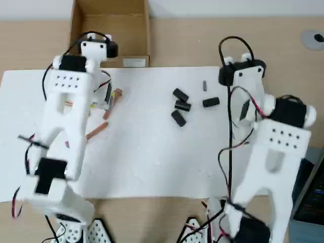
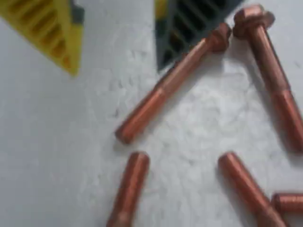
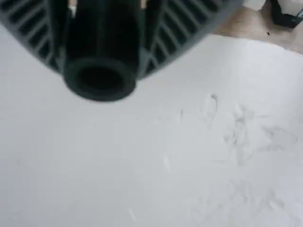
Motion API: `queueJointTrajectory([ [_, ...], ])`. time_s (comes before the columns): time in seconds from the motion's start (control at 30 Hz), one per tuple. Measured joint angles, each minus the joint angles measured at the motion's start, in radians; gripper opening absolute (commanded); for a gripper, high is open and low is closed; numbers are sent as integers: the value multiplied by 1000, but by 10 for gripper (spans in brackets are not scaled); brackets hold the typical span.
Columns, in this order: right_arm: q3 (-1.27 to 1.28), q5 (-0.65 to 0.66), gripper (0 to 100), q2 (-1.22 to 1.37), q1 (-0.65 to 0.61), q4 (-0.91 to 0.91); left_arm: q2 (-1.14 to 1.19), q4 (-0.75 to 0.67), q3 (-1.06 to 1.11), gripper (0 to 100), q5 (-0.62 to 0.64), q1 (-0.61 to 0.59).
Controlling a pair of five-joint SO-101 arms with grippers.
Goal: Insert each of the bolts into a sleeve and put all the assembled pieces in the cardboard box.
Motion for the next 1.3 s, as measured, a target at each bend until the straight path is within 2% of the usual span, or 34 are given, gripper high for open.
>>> queueJointTrajectory([
  [0.5,55,5,12,-41,0,-18,474,0,-425,120,-48,2],
  [1.07,55,5,12,-41,0,-18,775,3,-704,116,-51,9],
  [1.2,55,5,12,-41,0,-18,830,9,-778,0,-49,12],
  [1.3,55,5,12,-41,0,-18,859,12,-815,12,-54,21],
])
